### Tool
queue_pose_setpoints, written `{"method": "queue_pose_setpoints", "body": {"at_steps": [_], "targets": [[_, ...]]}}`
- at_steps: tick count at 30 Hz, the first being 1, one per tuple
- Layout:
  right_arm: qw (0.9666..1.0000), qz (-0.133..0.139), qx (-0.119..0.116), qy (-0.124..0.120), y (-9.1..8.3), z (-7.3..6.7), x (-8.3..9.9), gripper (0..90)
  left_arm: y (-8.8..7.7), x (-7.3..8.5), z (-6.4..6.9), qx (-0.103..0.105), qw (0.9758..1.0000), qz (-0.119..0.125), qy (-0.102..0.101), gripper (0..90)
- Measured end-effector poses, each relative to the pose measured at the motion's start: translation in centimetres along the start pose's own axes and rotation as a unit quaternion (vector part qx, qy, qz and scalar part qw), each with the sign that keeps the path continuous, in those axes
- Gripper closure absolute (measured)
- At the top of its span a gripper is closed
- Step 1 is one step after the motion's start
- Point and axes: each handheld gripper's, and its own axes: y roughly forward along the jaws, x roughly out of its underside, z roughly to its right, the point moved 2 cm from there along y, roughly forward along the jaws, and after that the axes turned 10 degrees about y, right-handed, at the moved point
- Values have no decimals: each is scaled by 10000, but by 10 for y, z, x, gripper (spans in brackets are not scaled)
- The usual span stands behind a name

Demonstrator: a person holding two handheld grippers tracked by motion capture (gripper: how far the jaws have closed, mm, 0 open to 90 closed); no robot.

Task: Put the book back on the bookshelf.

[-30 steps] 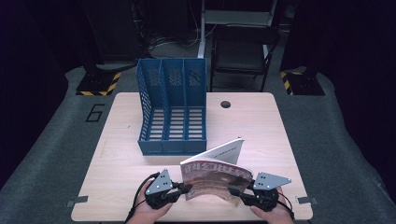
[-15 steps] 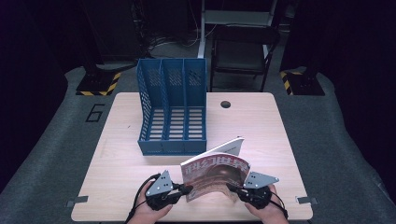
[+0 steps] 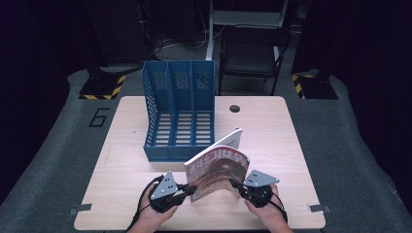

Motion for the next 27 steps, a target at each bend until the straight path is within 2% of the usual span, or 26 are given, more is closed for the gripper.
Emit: {"method": "queue_pose_setpoints", "body": {"at_steps": [4,5,8,9,11,14,15,19,20,21,22,27], "targets": [[9998,-39,-33,-187,4,-3,0,882,-2,5,-1,19,9999,-17,-103,832],[9999,-65,-23,-142,4,-5,0,883,-3,5,-3,26,9999,-35,-131,830],[9997,-31,-79,-212,4,-6,0,882,-5,4,-4,63,9998,-104,-152,813],[9997,-52,-85,-202,4,-7,0,882,-6,2,-3,54,9999,-61,-142,796],[9994,-72,-110,-327,3,-6,0,882,-9,-5,-4,42,9997,128,-190,769],[9995,-112,-172,-247,2,-9,1,882,-13,-16,-8,-5,9989,366,-285,741],[9994,-80,-170,-304,2,-9,0,882,-15,-21,-10,-33,9982,470,-367,728],[9990,-78,-282,-329,3,-8,0,882,-21,-35,-17,-56,9978,570,-340,717],[9991,-88,-275,-300,2,-8,0,882,-22,-39,-19,-73,9978,589,-281,716],[9993,-137,-278,-230,2,-9,1,882,-23,-43,-19,-71,9976,617,-291,713],[9990,-80,-307,-326,3,-7,0,882,-24,-48,-21,-70,9974,660,-278,711],[9989,-91,-365,-288,3,-8,0,882,-24,-61,-27,-30,9967,742,-318,704]]}}
